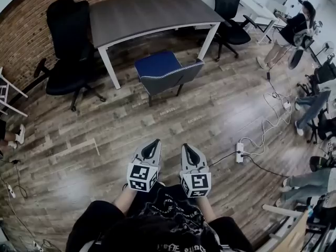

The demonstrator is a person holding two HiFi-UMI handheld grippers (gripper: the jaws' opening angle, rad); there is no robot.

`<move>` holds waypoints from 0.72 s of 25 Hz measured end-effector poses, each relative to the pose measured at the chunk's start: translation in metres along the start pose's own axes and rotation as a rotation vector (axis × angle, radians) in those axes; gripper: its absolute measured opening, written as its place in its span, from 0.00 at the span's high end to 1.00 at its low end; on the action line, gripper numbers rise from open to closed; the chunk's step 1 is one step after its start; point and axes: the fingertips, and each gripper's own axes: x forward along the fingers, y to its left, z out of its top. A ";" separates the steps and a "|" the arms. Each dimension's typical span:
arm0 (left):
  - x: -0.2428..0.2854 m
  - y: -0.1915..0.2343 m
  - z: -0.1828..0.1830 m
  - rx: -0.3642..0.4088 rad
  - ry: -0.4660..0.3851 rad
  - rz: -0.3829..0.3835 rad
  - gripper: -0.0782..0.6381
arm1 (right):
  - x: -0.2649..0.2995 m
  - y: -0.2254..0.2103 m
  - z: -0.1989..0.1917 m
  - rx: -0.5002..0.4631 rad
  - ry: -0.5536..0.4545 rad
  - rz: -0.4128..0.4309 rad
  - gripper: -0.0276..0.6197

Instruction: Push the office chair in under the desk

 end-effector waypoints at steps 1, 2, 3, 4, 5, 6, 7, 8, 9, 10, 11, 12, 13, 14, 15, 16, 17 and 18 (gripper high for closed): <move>0.010 0.006 0.005 0.003 0.003 -0.007 0.88 | 0.010 -0.004 0.003 0.001 0.003 -0.009 0.95; 0.019 0.012 0.009 0.006 0.008 -0.015 0.88 | 0.019 -0.008 0.006 0.004 0.005 -0.016 0.95; 0.027 0.017 0.014 0.010 0.014 -0.023 0.88 | 0.028 -0.011 0.009 0.010 0.006 -0.023 0.95; 0.036 0.023 0.018 0.014 0.018 -0.032 0.88 | 0.038 -0.014 0.011 0.018 0.008 -0.030 0.95; 0.043 0.028 0.023 0.020 0.022 -0.041 0.88 | 0.047 -0.016 0.013 0.026 0.010 -0.035 0.95; 0.050 0.033 0.027 0.025 0.025 -0.050 0.88 | 0.056 -0.018 0.014 0.032 0.012 -0.040 0.95; 0.056 0.038 0.030 0.029 0.029 -0.059 0.88 | 0.065 -0.019 0.016 0.036 0.014 -0.045 0.95; 0.061 0.044 0.033 0.032 0.032 -0.067 0.88 | 0.074 -0.019 0.017 0.040 0.016 -0.050 0.95; 0.066 0.050 0.036 0.034 0.035 -0.074 0.88 | 0.082 -0.019 0.019 0.044 0.017 -0.055 0.95; 0.070 0.056 0.037 0.035 0.039 -0.080 0.88 | 0.090 -0.018 0.020 0.047 0.018 -0.058 0.95; 0.075 0.062 0.039 0.033 0.044 -0.087 0.88 | 0.097 -0.017 0.022 0.050 0.020 -0.062 0.95; 0.079 0.068 0.040 0.032 0.049 -0.094 0.88 | 0.104 -0.016 0.023 0.052 0.022 -0.066 0.95; 0.084 0.074 0.040 0.030 0.054 -0.102 0.88 | 0.111 -0.015 0.025 0.052 0.024 -0.072 0.95; 0.089 0.079 0.041 0.028 0.060 -0.111 0.88 | 0.116 -0.014 0.026 0.053 0.028 -0.080 0.95; 0.093 0.084 0.042 0.027 0.065 -0.120 0.88 | 0.120 -0.014 0.027 0.054 0.032 -0.089 0.95; 0.097 0.087 0.044 0.026 0.070 -0.130 0.88 | 0.123 -0.013 0.027 0.056 0.037 -0.099 0.95; 0.101 0.090 0.045 0.026 0.073 -0.140 0.88 | 0.126 -0.013 0.028 0.059 0.042 -0.109 0.95; 0.105 0.092 0.047 0.027 0.075 -0.148 0.88 | 0.128 -0.014 0.028 0.061 0.046 -0.117 0.95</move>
